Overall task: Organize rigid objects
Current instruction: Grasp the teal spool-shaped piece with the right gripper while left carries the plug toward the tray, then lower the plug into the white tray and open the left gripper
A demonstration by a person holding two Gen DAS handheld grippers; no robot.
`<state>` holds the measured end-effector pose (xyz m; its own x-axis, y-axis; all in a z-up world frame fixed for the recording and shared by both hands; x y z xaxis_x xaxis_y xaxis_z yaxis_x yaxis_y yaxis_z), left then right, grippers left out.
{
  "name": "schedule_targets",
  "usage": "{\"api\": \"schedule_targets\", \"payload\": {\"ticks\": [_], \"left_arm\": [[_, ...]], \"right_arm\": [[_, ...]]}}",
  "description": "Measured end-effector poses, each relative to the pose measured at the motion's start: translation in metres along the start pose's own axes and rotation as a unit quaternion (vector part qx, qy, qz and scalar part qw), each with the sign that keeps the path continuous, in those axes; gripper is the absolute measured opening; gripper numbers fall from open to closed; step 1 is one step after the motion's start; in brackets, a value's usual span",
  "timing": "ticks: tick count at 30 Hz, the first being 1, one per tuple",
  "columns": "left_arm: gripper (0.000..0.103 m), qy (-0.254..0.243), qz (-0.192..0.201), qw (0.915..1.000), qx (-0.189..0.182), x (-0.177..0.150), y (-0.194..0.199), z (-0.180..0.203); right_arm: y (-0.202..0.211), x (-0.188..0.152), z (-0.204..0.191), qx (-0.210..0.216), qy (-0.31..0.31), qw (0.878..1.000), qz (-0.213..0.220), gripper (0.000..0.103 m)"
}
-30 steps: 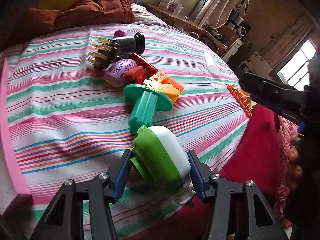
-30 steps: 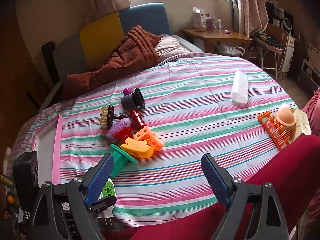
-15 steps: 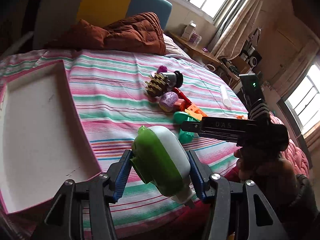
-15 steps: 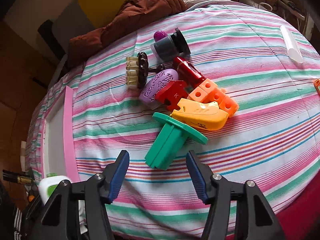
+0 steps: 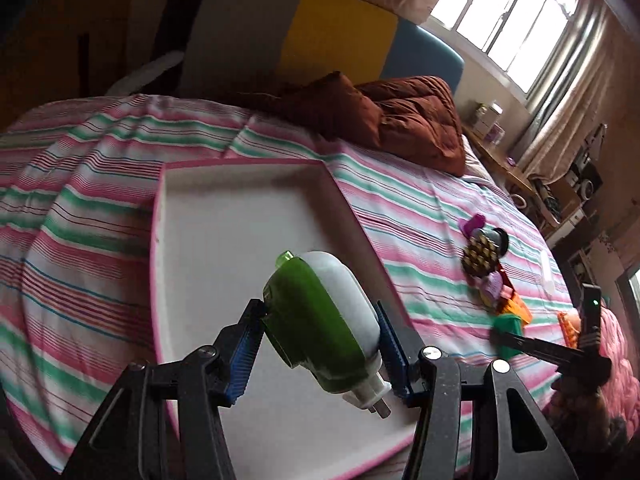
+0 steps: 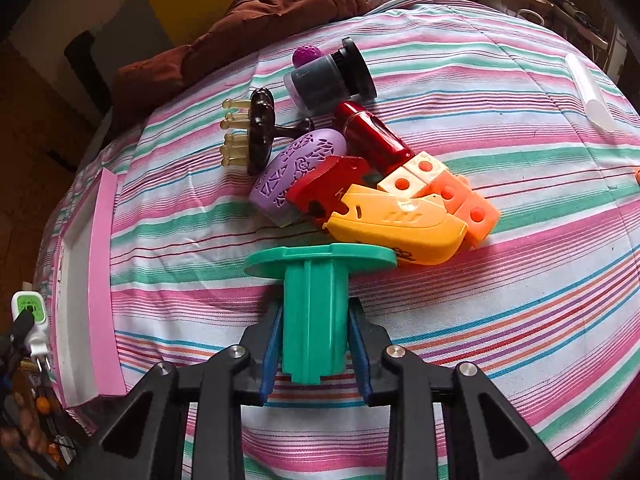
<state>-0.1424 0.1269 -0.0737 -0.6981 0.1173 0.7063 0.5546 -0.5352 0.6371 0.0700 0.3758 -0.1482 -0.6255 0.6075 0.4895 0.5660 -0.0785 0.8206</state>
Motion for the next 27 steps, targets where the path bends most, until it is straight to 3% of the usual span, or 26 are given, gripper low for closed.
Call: {"api": "schedule_targets", "payload": {"ticks": [14,24,27], "left_arm": [[0.056,-0.037,-0.036,0.9950,0.086,0.035,-0.081,-0.067],[0.057,-0.033,-0.026,0.9938,0.103,0.047,-0.088,-0.080],[0.064,-0.027,-0.020,0.9943,0.101,0.045,-0.080,-0.080]], "right_arm": [[0.002,-0.005,-0.002,0.012,0.027,1.000,0.008,0.030],[0.000,-0.005,-0.004,0.008,0.034,0.999,0.010,0.030],[-0.001,-0.005,-0.005,0.006,0.035,0.999,0.010,0.030]]}}
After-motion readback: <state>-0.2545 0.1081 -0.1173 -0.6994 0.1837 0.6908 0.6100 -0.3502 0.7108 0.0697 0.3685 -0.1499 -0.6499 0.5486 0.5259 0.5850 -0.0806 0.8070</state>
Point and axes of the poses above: each gripper's, at about its wrist camera, not at the fingertips, and y roughly against the way its jaws point, z to its right, x to its top, the point moved 8 cm from there along -y, roughly the way its jaws point, and after that the axes turned 10 degrees about z, right-handed, at the moved point
